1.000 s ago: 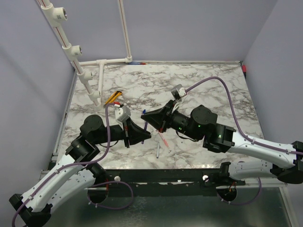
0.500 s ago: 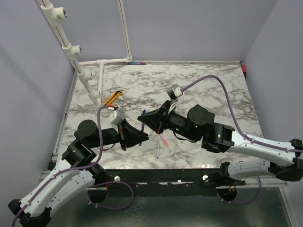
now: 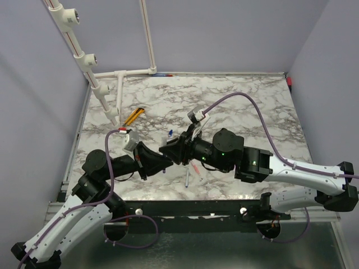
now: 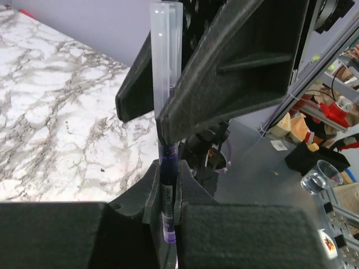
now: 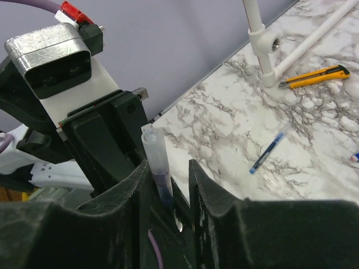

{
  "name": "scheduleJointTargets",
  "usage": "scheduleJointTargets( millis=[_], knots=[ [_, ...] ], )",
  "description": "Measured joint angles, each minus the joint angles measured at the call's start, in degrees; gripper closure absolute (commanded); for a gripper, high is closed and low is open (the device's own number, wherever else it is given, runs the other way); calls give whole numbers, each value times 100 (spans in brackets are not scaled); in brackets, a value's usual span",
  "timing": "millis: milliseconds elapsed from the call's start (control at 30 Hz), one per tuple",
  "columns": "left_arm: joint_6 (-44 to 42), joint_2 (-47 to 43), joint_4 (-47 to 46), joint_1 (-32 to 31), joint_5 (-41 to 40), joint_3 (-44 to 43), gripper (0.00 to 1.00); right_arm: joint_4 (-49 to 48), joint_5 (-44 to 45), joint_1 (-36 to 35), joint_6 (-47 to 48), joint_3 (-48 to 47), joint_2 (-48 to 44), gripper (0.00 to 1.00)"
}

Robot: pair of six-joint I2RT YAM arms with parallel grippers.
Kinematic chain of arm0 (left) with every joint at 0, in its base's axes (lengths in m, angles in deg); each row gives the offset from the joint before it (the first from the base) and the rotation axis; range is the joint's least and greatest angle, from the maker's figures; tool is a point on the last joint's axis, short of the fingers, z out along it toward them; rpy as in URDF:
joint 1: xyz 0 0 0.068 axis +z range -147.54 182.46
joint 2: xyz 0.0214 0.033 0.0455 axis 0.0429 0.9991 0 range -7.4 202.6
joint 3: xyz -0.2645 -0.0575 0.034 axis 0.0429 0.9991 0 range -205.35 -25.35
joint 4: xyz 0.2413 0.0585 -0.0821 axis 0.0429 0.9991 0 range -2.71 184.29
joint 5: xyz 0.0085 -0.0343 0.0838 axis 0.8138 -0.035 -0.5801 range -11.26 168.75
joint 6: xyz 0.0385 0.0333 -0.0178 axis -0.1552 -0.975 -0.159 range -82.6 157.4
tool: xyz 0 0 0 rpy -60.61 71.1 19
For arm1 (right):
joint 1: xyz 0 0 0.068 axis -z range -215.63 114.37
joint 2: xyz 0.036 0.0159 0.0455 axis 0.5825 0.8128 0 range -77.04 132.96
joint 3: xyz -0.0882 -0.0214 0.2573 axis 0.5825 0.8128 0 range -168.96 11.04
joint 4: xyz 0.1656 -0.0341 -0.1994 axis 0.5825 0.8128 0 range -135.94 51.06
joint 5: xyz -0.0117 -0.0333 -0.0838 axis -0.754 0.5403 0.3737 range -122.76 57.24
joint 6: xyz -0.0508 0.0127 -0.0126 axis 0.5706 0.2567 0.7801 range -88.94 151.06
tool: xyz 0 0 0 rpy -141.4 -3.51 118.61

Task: Insert the pens into the pen caps

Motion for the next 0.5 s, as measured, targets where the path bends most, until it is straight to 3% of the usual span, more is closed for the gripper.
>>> scheduleJointTargets(
  millis=[500],
  knots=[
    [197, -199, -79, 22, -455, 262, 100, 313, 1414, -52, 260, -448, -90, 46]
  ],
)
